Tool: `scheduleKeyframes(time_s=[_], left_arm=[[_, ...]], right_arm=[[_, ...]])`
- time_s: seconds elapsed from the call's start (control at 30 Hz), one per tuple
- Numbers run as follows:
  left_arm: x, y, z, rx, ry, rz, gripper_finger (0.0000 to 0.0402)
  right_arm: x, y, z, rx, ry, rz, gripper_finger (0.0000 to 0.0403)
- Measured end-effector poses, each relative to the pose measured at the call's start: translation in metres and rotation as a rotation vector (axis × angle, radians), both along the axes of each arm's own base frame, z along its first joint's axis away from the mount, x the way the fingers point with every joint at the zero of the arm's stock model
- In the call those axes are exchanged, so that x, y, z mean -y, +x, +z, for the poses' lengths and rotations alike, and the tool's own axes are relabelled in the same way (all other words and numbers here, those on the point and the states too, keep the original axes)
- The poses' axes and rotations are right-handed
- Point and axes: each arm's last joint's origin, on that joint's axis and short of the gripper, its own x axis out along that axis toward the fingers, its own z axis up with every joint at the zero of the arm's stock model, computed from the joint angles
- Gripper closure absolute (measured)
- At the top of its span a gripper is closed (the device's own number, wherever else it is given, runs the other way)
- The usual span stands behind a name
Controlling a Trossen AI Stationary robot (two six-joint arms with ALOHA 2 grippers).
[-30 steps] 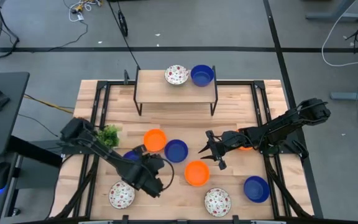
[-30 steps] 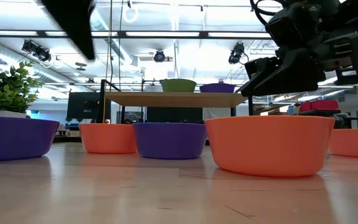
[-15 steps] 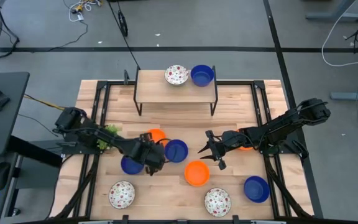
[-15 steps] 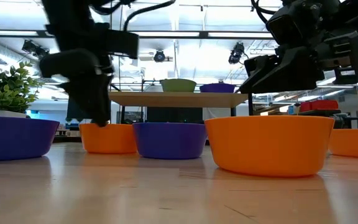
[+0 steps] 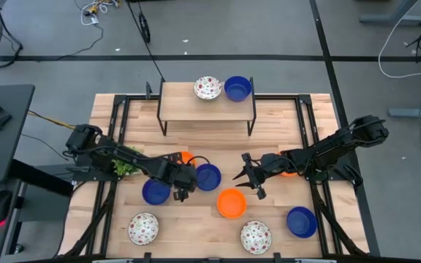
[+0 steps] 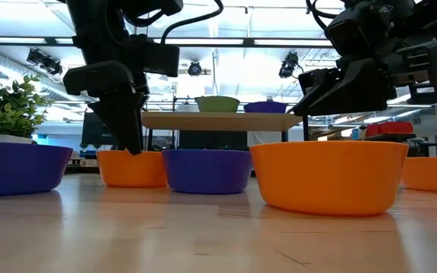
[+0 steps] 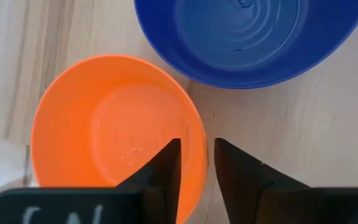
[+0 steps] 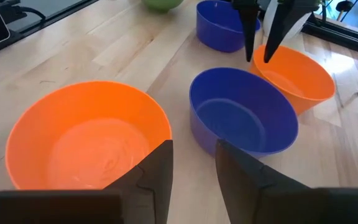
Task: Pick & Place Mini bowls
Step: Put the orange bowl on the shelf
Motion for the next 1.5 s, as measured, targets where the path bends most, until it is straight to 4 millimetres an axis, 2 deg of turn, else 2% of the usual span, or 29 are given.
scheduleKeyframes(time_s=[0.4, 0.87, 1.5], left_arm=[[0.0002, -0.0001, -0.0002, -0.001, 0.002, 0.0, 0.0318], [-0.0004, -0.0045, -0.0019, -0.038, -0.034, 0.067, 0.0292], [0.0008, -0.0009, -0.0091, -0.047, -0.034, 0.065, 0.0332]], right_arm=[[0.0, 0.0, 0.0, 0.0, -0.001, 0.0, 0.028], [0.0, 0.0, 0.0, 0.0, -0.001, 0.0, 0.028], [0.0, 0.0, 0.0, -0.001, -0.001, 0.0, 0.028]])
